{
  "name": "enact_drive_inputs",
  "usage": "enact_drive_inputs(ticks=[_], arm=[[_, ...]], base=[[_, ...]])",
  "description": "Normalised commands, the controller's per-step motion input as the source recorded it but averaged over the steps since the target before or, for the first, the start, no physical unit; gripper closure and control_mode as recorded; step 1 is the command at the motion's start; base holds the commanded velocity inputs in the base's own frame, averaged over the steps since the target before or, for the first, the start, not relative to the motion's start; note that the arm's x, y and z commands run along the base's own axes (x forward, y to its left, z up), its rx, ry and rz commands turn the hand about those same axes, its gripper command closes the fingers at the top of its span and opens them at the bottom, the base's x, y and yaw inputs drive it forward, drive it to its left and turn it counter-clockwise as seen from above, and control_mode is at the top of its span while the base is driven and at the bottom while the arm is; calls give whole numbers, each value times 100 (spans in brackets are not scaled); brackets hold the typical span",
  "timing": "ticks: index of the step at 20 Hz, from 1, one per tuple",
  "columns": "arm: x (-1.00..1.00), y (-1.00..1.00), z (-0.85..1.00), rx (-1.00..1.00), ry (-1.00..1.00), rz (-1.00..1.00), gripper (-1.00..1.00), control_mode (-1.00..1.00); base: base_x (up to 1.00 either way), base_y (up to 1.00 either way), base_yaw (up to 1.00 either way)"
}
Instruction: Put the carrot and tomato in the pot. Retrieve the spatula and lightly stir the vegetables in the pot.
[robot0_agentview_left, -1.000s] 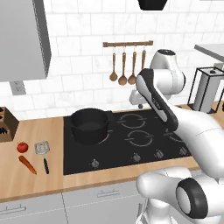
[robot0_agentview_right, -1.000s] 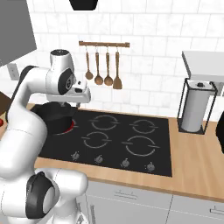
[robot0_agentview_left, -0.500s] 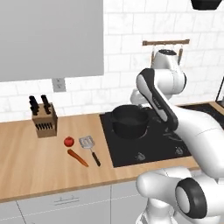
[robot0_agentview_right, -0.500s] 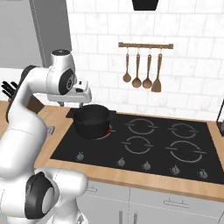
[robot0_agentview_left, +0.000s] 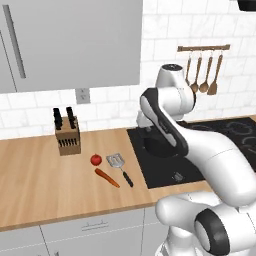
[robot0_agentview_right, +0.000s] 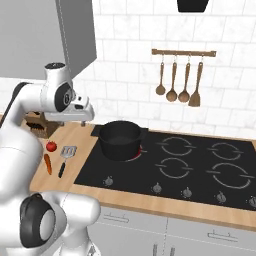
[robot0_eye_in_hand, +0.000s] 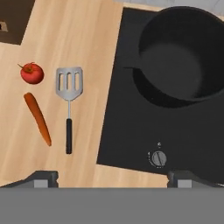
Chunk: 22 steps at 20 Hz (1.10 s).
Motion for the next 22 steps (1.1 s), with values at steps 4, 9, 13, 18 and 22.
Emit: enact_drive_inputs(ticks=[4, 9, 13, 18, 22], arm=[[-7, 100, -70, -11, 0, 0, -100, -100], [0, 100, -80, -9, 2, 0, -100, -100], [1, 93, -70, 0, 9, 0, -100, -100], [22, 83, -69, 0, 11, 0, -100, -100], [42, 57, -45, 0, 7, 0, -100, -100]], base=[[0, 0, 0], [0, 0, 0], [0, 0, 0], [0, 0, 0], [0, 0, 0]])
